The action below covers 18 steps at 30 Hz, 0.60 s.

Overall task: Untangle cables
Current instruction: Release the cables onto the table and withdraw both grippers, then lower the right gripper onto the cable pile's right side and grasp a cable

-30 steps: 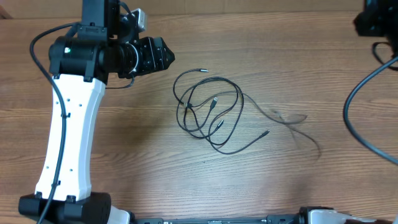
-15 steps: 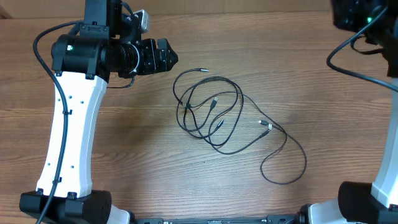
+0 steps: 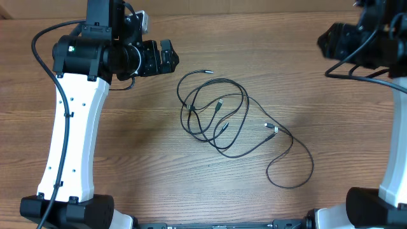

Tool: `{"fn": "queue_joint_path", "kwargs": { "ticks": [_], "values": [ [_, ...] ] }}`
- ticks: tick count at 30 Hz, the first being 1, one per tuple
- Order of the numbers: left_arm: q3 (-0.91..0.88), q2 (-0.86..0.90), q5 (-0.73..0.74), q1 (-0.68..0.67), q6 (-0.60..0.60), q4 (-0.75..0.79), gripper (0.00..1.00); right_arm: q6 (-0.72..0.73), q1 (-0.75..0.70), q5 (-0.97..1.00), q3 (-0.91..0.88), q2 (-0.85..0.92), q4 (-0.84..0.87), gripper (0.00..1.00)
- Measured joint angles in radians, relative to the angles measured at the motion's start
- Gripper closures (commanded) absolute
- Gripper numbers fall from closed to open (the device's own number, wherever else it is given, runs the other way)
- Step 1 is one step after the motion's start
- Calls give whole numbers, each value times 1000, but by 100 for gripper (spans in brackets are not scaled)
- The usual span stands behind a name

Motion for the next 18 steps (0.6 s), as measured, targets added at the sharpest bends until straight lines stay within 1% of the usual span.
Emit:
{"fn": "queue_joint_path", "kwargs": {
  "ticks": [4, 7, 9, 11, 13, 15, 18],
  "values": [
    [0, 0, -15, 0, 0, 0, 0, -83, 0, -63, -150, 0, 11, 42],
    [0, 0, -19, 0, 0, 4, 0, -163, 0, -128, -278, 0, 55, 38],
    [0, 0, -19, 0, 0, 5, 0, -217, 0, -177, -364, 1, 98, 35],
    [0, 0, -21, 0, 0, 4, 0, -267, 0, -217, -426, 2, 134, 28],
    [0, 0, -22, 0, 0, 4, 0, -325, 0, -257, -468, 5, 161, 25],
    [0, 0, -22, 0, 0, 4, 0, -381, 0, -296, -483, 23, 167, 25],
    [0, 0, -22, 0, 0, 4, 0, -454, 15, -326, -483, 95, 183, 25]
  ]
}}
